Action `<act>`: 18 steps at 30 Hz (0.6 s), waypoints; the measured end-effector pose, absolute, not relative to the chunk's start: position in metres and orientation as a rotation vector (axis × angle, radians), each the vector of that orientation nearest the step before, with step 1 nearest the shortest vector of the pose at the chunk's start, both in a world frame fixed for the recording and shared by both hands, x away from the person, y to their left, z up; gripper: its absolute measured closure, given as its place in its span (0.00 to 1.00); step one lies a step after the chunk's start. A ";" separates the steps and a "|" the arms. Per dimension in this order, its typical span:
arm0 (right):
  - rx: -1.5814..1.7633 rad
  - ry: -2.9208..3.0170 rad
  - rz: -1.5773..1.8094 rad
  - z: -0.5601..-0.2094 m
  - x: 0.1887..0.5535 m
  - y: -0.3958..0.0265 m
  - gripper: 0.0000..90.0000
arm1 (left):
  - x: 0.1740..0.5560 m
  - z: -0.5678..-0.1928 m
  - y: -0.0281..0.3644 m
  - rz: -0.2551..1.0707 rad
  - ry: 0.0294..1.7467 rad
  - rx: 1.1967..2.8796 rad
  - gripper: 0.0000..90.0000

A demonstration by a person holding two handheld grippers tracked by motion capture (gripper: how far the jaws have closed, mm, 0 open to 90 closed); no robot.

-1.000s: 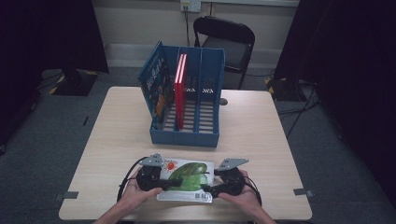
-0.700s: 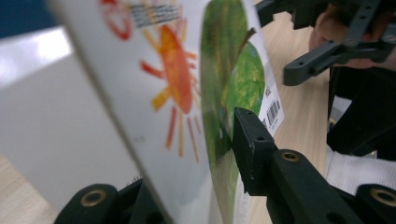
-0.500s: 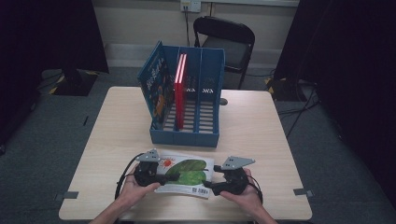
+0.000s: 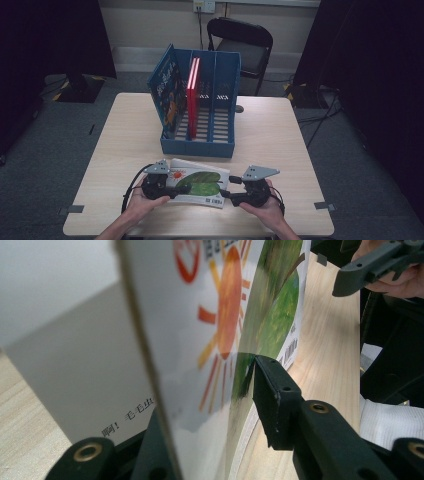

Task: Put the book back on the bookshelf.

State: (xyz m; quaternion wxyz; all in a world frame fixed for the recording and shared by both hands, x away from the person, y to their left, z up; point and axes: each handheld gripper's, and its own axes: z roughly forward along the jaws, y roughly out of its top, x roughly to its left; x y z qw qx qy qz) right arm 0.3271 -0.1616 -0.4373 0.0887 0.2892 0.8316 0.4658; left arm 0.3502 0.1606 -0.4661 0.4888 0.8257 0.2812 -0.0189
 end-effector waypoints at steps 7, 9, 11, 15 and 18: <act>0.841 2.469 1.387 -0.432 0.329 -0.163 0.50 | 0.349 -0.466 0.160 -0.034 0.680 2.018 0.76; 0.810 2.464 1.407 -0.425 0.329 -0.162 0.51 | 0.351 -0.467 0.160 -0.024 0.681 2.026 0.77; 0.788 2.463 1.416 -0.421 0.328 -0.161 0.51 | 0.351 -0.469 0.158 -0.005 0.695 2.058 0.77; 0.751 2.460 1.410 -0.421 0.327 -0.157 0.50 | 0.352 -0.470 0.158 -0.003 0.698 2.053 0.75; 0.749 2.473 1.402 -0.423 0.330 -0.156 0.51 | 0.351 -0.469 0.157 0.000 0.696 2.058 0.74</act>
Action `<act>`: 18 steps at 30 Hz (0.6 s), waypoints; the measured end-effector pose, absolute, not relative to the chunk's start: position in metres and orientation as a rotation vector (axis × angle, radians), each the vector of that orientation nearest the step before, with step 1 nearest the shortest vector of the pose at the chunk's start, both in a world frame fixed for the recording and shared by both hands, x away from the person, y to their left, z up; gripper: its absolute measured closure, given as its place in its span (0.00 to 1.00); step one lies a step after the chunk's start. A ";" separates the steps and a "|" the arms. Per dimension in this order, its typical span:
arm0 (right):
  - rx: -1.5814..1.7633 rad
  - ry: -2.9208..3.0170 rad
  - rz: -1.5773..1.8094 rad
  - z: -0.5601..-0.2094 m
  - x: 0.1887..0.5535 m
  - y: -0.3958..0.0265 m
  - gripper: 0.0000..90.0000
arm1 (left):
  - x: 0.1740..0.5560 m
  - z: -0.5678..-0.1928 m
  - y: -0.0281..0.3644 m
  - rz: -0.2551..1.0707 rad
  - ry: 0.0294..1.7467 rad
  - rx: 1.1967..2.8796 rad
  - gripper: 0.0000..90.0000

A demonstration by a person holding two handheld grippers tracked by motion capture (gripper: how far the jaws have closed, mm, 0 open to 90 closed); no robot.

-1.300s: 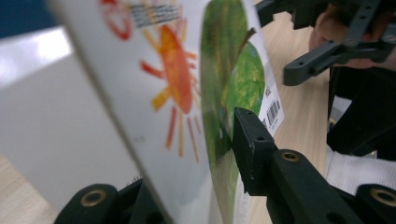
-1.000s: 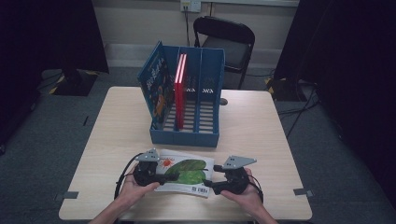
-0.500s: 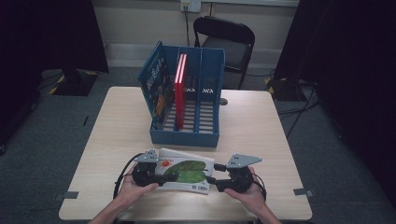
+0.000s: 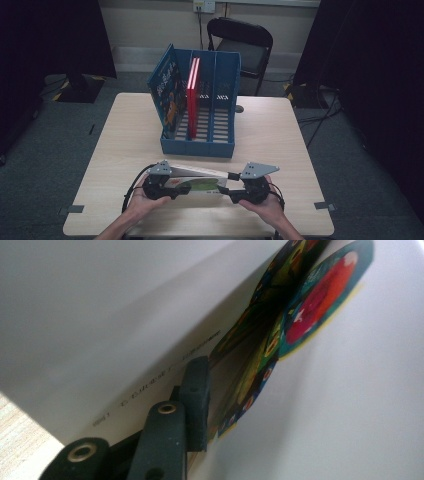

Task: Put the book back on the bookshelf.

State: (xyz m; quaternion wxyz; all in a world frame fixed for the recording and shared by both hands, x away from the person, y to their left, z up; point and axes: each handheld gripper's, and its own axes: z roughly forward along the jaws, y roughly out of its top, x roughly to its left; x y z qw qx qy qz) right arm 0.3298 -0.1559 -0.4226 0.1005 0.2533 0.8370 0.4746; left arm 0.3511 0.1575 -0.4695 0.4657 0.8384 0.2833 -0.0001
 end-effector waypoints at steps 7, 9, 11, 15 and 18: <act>0.702 2.531 1.359 -0.429 0.343 -0.142 0.55 | 0.351 -0.471 0.159 0.009 0.709 2.062 0.72; 0.689 2.528 1.336 -0.433 0.345 -0.137 0.60 | 0.351 -0.471 0.159 0.013 0.707 2.064 0.73; 0.692 2.510 1.342 -0.435 0.345 -0.137 0.61 | 0.351 -0.472 0.160 0.010 0.713 2.060 0.73; 0.680 2.508 1.351 -0.436 0.345 -0.139 0.64 | 0.349 -0.470 0.162 0.051 0.737 2.061 0.69; 0.668 2.499 1.350 -0.436 0.344 -0.140 0.65 | 0.350 -0.466 0.169 0.070 0.760 2.048 0.66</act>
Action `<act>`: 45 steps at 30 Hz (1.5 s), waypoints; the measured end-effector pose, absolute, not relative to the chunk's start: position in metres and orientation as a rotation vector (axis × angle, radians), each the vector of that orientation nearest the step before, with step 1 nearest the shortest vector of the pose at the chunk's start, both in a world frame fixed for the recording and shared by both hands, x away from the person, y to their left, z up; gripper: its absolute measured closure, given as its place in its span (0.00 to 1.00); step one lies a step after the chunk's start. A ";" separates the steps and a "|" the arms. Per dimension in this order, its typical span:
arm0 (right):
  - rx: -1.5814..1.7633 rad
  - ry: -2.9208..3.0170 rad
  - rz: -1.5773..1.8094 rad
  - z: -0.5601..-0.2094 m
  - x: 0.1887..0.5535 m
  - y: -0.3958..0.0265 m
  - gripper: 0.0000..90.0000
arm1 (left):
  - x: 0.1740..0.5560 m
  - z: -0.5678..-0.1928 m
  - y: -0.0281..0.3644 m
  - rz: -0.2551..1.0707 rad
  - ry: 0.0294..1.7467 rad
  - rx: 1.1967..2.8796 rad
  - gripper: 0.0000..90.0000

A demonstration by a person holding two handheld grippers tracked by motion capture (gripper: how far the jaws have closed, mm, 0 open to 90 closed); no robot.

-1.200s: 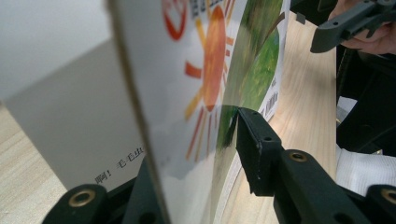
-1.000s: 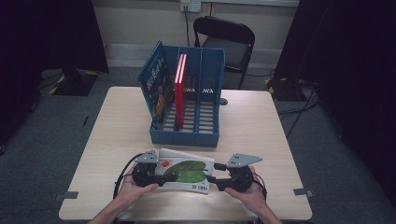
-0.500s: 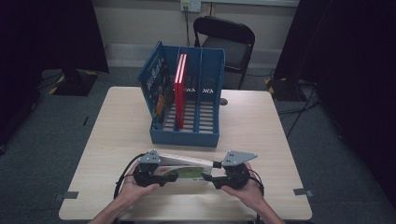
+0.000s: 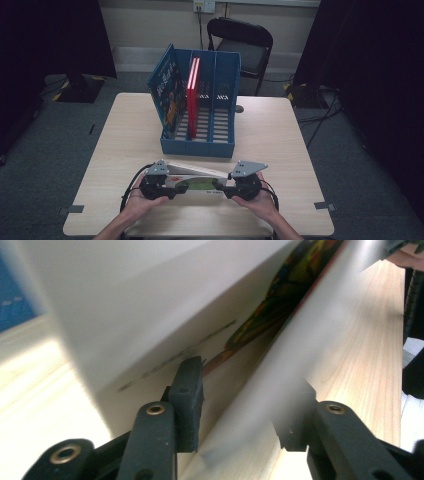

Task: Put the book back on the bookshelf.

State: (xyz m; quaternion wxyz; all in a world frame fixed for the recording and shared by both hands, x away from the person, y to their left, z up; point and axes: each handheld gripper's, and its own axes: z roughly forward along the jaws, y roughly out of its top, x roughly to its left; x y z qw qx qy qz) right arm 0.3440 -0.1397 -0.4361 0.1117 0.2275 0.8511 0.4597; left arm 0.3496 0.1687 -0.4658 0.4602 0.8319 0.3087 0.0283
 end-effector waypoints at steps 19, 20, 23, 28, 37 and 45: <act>0.651 2.523 1.363 -0.435 0.337 -0.144 0.77 | 0.358 -0.460 0.198 0.149 0.921 1.991 0.38; 0.640 2.527 1.362 -0.434 0.336 -0.144 0.79 | 0.359 -0.460 0.198 0.152 0.929 1.993 0.37; 0.610 2.540 1.355 -0.434 0.332 -0.144 0.81 | 0.362 -0.463 0.195 0.147 0.925 2.001 0.35; 0.595 2.550 1.373 -0.434 0.330 -0.141 0.80 | 0.361 -0.464 0.187 0.162 0.877 2.021 0.47; 0.645 2.547 1.394 -0.439 0.338 -0.132 0.76 | 0.363 -0.466 0.182 0.185 0.891 2.014 0.51; 0.651 2.541 1.372 -0.445 0.340 -0.115 0.71 | 0.366 -0.467 0.178 0.206 0.870 2.016 0.50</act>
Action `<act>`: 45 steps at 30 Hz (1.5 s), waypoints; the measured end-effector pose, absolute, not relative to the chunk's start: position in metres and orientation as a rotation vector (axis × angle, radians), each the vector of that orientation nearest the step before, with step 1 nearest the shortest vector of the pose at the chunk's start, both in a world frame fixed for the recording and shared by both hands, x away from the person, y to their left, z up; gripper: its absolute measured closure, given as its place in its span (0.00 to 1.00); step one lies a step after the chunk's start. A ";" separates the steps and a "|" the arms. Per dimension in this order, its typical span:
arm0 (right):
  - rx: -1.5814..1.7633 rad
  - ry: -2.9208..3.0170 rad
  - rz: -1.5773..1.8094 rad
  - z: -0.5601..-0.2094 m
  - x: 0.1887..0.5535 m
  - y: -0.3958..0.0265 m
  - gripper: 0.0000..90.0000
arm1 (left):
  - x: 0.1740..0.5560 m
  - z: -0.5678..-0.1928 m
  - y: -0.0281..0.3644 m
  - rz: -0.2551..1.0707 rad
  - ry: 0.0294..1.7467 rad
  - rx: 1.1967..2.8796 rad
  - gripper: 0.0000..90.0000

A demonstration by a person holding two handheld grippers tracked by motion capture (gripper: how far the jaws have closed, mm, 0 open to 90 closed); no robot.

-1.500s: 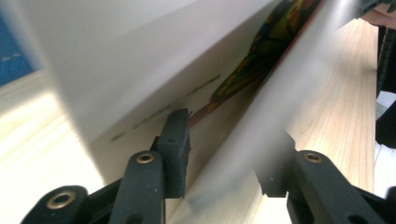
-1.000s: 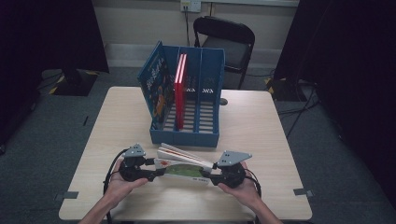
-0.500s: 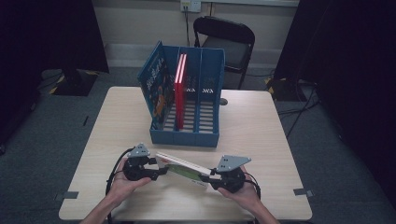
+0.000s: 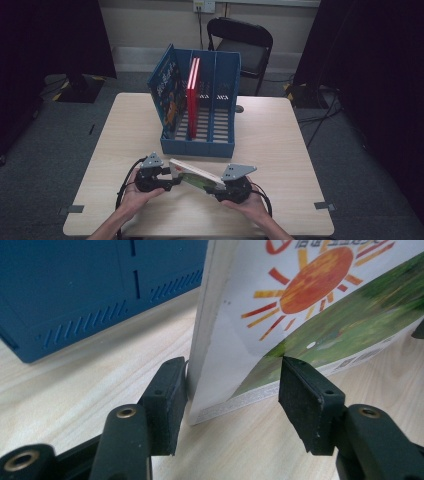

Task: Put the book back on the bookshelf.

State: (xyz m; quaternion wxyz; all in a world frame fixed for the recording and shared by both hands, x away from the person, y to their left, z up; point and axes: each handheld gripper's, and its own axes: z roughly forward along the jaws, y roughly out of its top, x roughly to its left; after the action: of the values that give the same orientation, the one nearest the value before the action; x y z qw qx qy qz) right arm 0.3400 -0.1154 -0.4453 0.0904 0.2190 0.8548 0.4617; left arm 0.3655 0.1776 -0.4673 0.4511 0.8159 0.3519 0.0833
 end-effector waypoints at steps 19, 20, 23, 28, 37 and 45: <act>0.617 2.507 1.324 -0.447 0.336 -0.108 0.84 | 0.361 -0.466 0.163 0.221 0.850 2.052 0.37; 0.614 2.508 1.320 -0.447 0.336 -0.108 0.84 | 0.360 -0.466 0.163 0.230 0.845 2.065 0.37; 0.631 2.511 1.320 -0.446 0.337 -0.110 0.85 | 0.361 -0.467 0.164 0.193 0.865 2.073 0.33; 0.662 2.519 1.334 -0.445 0.339 -0.114 0.85 | 0.363 -0.466 0.171 0.197 0.895 2.067 0.30; 0.661 2.534 1.343 -0.440 0.336 -0.120 0.85 | 0.364 -0.467 0.180 0.191 0.934 2.063 0.27; 0.680 2.524 1.361 -0.432 0.334 -0.125 0.85 | 0.365 -0.467 0.185 0.176 0.950 2.046 0.23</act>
State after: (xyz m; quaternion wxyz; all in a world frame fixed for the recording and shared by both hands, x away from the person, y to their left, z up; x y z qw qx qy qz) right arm 0.3342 -0.1254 -0.4316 0.0972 0.2298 0.8524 0.4596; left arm 0.3654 0.1851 -0.4669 0.4255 0.8184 0.3798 0.0703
